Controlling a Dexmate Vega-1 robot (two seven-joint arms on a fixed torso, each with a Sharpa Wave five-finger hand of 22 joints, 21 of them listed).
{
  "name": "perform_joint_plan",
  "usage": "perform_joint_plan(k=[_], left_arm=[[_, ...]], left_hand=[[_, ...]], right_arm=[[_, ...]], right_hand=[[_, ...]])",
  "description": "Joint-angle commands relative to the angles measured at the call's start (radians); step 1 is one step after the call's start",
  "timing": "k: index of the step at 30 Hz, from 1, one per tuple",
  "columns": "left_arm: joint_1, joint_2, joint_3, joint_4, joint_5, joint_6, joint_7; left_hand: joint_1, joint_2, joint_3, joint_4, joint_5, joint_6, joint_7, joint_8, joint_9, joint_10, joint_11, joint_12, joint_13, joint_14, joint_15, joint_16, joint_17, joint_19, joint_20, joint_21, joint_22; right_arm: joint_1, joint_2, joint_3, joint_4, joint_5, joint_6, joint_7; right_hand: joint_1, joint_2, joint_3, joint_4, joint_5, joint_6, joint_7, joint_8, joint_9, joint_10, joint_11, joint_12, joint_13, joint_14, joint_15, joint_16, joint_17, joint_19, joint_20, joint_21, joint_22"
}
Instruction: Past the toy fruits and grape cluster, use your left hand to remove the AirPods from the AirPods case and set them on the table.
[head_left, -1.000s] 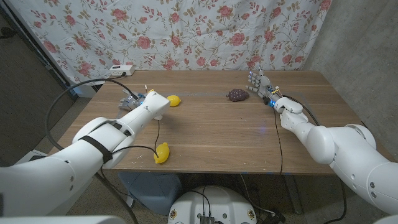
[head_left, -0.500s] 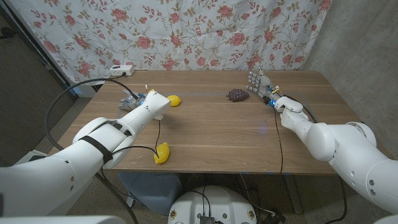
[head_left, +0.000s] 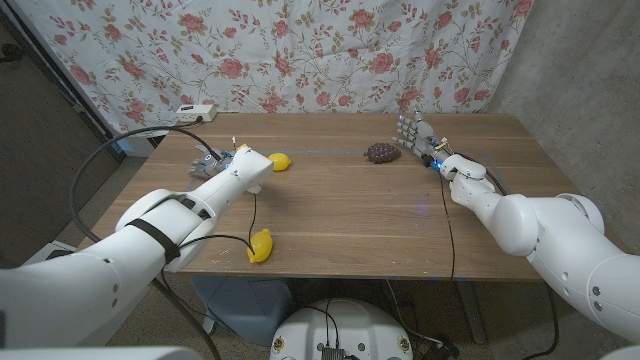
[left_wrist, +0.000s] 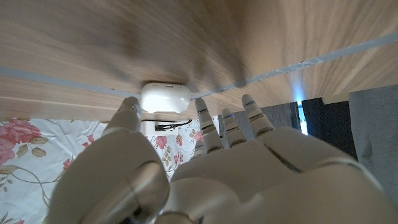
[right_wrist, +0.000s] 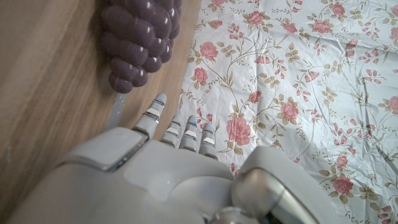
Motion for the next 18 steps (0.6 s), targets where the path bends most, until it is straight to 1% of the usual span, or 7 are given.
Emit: perform_joint_plan(k=[1, 3, 8, 9, 11, 14, 18], left_arm=[[-0.028, -0.022, 0.019, 0.068, 0.005, -0.036, -0.011], [-0.034, -0.03, 0.024, 0.086, 0.005, -0.043, -0.008], [-0.029, -0.026, 0.021, 0.071, -0.004, -0.033, -0.003], [-0.027, -0.025, 0.023, 0.07, -0.003, -0.035, -0.001], [-0.035, -0.03, 0.026, 0.088, -0.007, -0.035, -0.009], [-0.032, -0.033, 0.022, 0.083, -0.009, -0.034, 0.009], [-0.033, -0.032, 0.025, 0.085, -0.012, -0.034, 0.004]], left_hand=[[-0.001, 0.005, -0.003, -0.002, 0.002, -0.031, 0.001, -0.002, 0.004, 0.01, -0.001, -0.001, 0.004, 0.005, -0.002, 0.002, 0.002, 0.006, -0.001, 0.007, 0.002], [0.0, 0.005, -0.003, -0.002, 0.002, -0.03, 0.001, -0.001, 0.004, 0.011, 0.0, -0.001, 0.004, 0.005, -0.002, 0.002, 0.002, 0.006, -0.001, 0.007, 0.002], [0.001, 0.006, -0.003, -0.003, 0.002, -0.027, 0.0, 0.0, 0.004, 0.012, -0.001, -0.001, 0.004, 0.005, -0.002, 0.001, 0.002, 0.007, -0.001, 0.006, 0.002], [0.002, 0.006, -0.004, -0.004, 0.002, -0.027, 0.0, -0.001, 0.004, 0.012, -0.002, -0.001, 0.004, 0.006, -0.003, 0.001, 0.001, 0.006, -0.001, 0.006, 0.002], [0.002, 0.007, -0.004, -0.004, 0.002, -0.026, 0.0, 0.0, 0.004, 0.014, -0.003, 0.0, 0.004, 0.006, -0.003, 0.001, 0.001, 0.007, -0.001, 0.006, 0.002], [0.002, 0.007, -0.004, -0.004, 0.002, -0.026, 0.0, -0.001, 0.004, 0.014, -0.002, -0.001, 0.004, 0.006, -0.003, 0.001, 0.001, 0.007, -0.001, 0.006, 0.002], [0.003, 0.007, -0.005, -0.005, 0.002, -0.026, 0.0, -0.001, 0.003, 0.015, -0.001, -0.001, 0.005, 0.007, -0.003, 0.001, 0.001, 0.007, -0.002, 0.006, 0.002]], right_arm=[[0.014, 0.007, 0.017, 0.011, -0.026, -0.024, 0.008], [0.016, 0.006, 0.02, 0.013, -0.03, -0.027, 0.01], [0.02, 0.006, 0.03, 0.015, -0.041, -0.03, 0.02], [0.021, 0.005, 0.03, 0.015, -0.044, -0.032, 0.026], [0.025, 0.002, 0.028, 0.016, -0.052, -0.038, 0.032], [0.028, 0.004, 0.032, 0.017, -0.057, -0.045, 0.035], [0.03, 0.005, 0.038, 0.018, -0.063, -0.051, 0.033]], right_hand=[[0.007, 0.003, 0.008, -0.001, -0.001, 0.011, 0.007, 0.007, 0.006, 0.008, 0.01, 0.007, 0.004, 0.014, -0.005, 0.005, 0.001, 0.007, -0.019, 0.006, 0.003], [0.008, 0.003, 0.008, -0.001, -0.001, 0.014, 0.007, 0.008, 0.006, 0.011, 0.01, 0.007, 0.004, 0.016, -0.005, 0.005, 0.001, 0.008, -0.021, 0.005, 0.003], [0.012, 0.005, 0.012, -0.003, -0.001, 0.019, 0.006, 0.009, 0.006, 0.016, 0.008, 0.009, 0.004, 0.025, -0.005, 0.007, 0.0, 0.017, -0.03, 0.006, 0.002], [0.016, 0.007, 0.015, -0.004, -0.001, 0.021, 0.006, 0.009, 0.006, 0.018, 0.006, 0.009, 0.004, 0.039, -0.013, 0.012, -0.001, 0.023, -0.034, 0.006, 0.002], [0.021, 0.009, 0.019, -0.007, 0.0, 0.03, 0.003, 0.012, 0.006, 0.032, 0.002, 0.014, 0.004, 0.049, -0.019, 0.014, -0.002, 0.033, -0.031, 0.007, 0.001], [0.023, 0.011, 0.021, -0.008, 0.0, 0.035, 0.003, 0.013, 0.006, 0.035, 0.002, 0.015, 0.004, 0.055, -0.019, 0.015, -0.002, 0.034, -0.03, 0.006, 0.001], [0.026, 0.012, 0.024, -0.009, -0.001, 0.044, 0.004, 0.015, 0.006, 0.044, 0.003, 0.017, 0.004, 0.063, -0.021, 0.017, -0.003, 0.036, -0.03, 0.004, 0.001]])
